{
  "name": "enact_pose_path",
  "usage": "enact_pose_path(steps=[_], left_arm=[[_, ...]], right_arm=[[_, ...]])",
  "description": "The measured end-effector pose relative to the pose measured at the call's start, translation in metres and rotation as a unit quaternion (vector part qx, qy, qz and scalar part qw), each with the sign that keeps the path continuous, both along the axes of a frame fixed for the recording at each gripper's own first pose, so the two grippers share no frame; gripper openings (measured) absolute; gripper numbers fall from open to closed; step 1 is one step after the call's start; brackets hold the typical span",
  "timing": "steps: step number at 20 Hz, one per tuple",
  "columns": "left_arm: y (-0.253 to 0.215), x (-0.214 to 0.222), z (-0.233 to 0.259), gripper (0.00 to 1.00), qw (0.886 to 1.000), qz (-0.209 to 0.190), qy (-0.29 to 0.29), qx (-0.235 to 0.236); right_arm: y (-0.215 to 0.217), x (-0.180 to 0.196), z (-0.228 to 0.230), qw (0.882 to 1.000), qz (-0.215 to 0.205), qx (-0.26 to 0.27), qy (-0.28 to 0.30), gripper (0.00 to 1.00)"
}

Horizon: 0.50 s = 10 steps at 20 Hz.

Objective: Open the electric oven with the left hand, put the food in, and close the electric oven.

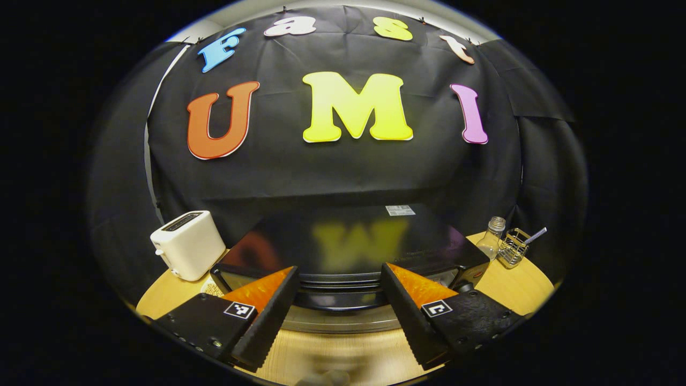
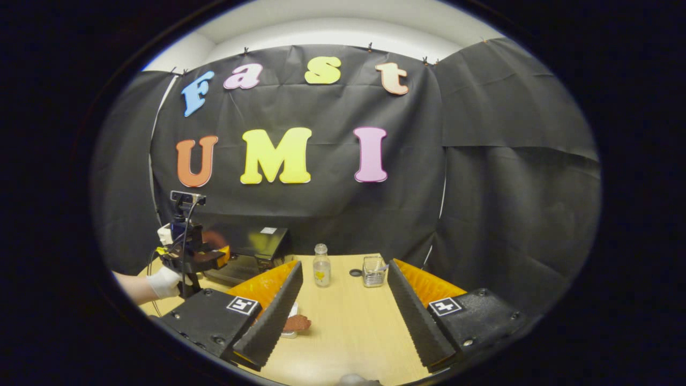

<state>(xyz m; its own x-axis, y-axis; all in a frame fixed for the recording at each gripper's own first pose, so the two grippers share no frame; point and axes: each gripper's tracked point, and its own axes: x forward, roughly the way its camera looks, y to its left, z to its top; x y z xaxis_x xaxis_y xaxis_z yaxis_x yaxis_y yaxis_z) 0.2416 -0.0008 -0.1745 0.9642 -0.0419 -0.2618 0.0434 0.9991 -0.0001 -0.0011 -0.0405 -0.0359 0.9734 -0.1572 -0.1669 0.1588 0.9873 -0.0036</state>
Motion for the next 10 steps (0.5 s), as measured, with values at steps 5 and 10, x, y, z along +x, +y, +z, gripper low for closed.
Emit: enact_pose_path(steps=[5,10], left_arm=[[0.001,-0.018,-0.002,0.97,1.0,-0.007,-0.002,-0.006],[0.003,-0.049,-0.01,0.97,1.0,-0.017,0.003,0.004]], right_arm=[[0.009,-0.005,-0.005,1.0,0.01,0.001,0.003,1.0],[0.016,-0.014,-0.007,1.0,0.019,0.002,0.004,1.0]])
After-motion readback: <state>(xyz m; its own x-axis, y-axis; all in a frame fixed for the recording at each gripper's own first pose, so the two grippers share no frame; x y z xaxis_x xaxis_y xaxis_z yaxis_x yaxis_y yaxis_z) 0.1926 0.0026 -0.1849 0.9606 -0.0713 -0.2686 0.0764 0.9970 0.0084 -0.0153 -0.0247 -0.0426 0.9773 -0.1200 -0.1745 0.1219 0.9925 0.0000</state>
